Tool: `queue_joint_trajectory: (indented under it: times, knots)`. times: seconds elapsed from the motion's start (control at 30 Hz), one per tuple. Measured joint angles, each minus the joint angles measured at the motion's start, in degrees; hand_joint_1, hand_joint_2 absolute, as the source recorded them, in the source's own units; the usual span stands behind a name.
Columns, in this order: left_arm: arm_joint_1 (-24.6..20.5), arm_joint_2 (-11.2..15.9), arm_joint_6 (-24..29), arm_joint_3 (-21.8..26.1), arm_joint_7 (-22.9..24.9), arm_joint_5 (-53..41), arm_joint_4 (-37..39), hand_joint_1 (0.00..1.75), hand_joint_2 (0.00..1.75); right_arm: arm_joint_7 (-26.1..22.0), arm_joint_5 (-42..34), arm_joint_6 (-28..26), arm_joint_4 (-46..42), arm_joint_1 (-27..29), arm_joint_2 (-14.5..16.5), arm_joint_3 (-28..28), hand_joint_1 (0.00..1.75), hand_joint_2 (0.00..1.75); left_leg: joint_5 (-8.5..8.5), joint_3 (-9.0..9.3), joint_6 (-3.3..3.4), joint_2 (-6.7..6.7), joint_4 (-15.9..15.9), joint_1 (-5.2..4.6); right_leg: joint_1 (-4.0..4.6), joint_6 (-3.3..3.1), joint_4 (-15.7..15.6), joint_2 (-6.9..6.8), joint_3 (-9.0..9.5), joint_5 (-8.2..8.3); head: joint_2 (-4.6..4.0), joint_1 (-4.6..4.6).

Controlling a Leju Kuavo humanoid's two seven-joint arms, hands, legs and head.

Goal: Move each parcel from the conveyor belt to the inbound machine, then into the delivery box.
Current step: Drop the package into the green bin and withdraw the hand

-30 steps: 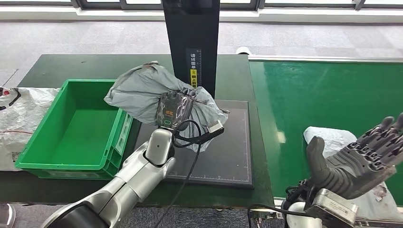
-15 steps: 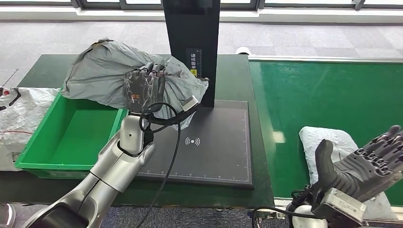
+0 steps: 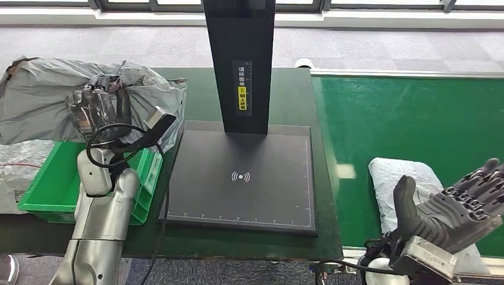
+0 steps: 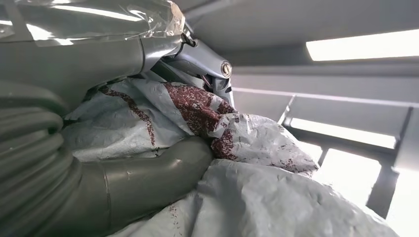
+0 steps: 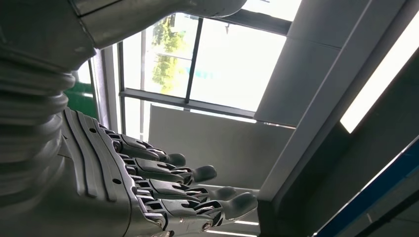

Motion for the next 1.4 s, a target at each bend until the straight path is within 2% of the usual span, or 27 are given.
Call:
queue_joint_trajectory:
  times: [0.17,0.3,0.47,0.73,0.87,1.4]
  knots:
    - [0.0,-3.6,0.0,14.4,-9.6,1.9,-1.1,1.75,1.75,0.0,0.0,0.0,0.0,0.3,0.0,0.0,0.00,1.75,0.00,0.03,0.00,0.02,0.0,-0.01,-0.02,0.00,0.0,0.02,0.00,0.00,0.00,0.00]
    - [-0.2,-5.6,0.0,22.1,-12.7,2.1,-1.1,1.75,1.75,0.0,0.0,0.0,0.0,0.3,0.0,0.0,0.00,1.75,0.00,0.03,0.00,-0.04,0.0,0.00,-0.01,0.00,0.0,-0.05,0.01,0.00,0.00,0.00]
    - [-0.5,-7.0,0.0,26.2,-13.6,2.1,-1.1,1.75,1.75,0.0,0.0,0.0,0.0,0.3,0.0,0.0,0.00,1.75,0.00,0.02,0.00,-0.06,0.0,-0.01,-0.02,0.00,0.0,-0.06,0.02,0.00,0.00,0.00]
    - [-1.2,-8.2,0.0,28.6,-14.0,0.0,-0.5,1.71,1.75,0.0,0.4,0.0,0.0,0.3,0.0,0.0,0.00,1.75,0.00,0.02,0.00,-0.07,0.0,-0.01,-0.01,0.00,0.0,-0.06,0.02,0.00,0.00,0.00]
    - [-1.3,-8.7,0.0,28.8,-14.3,-0.8,-0.1,0.00,1.75,0.0,0.5,0.0,0.0,0.3,0.0,0.0,0.00,1.75,0.00,0.02,0.00,-0.07,0.0,-0.01,-0.01,0.00,0.0,-0.06,0.02,0.00,0.00,0.00]
    - [-1.4,-9.4,0.0,28.8,-15.2,-0.7,-0.1,0.00,1.75,0.0,1.0,0.0,0.0,0.3,0.0,0.0,0.00,1.75,0.00,0.01,0.00,-0.09,0.0,-0.01,-0.02,0.00,0.0,-0.06,0.03,0.00,0.00,0.00]
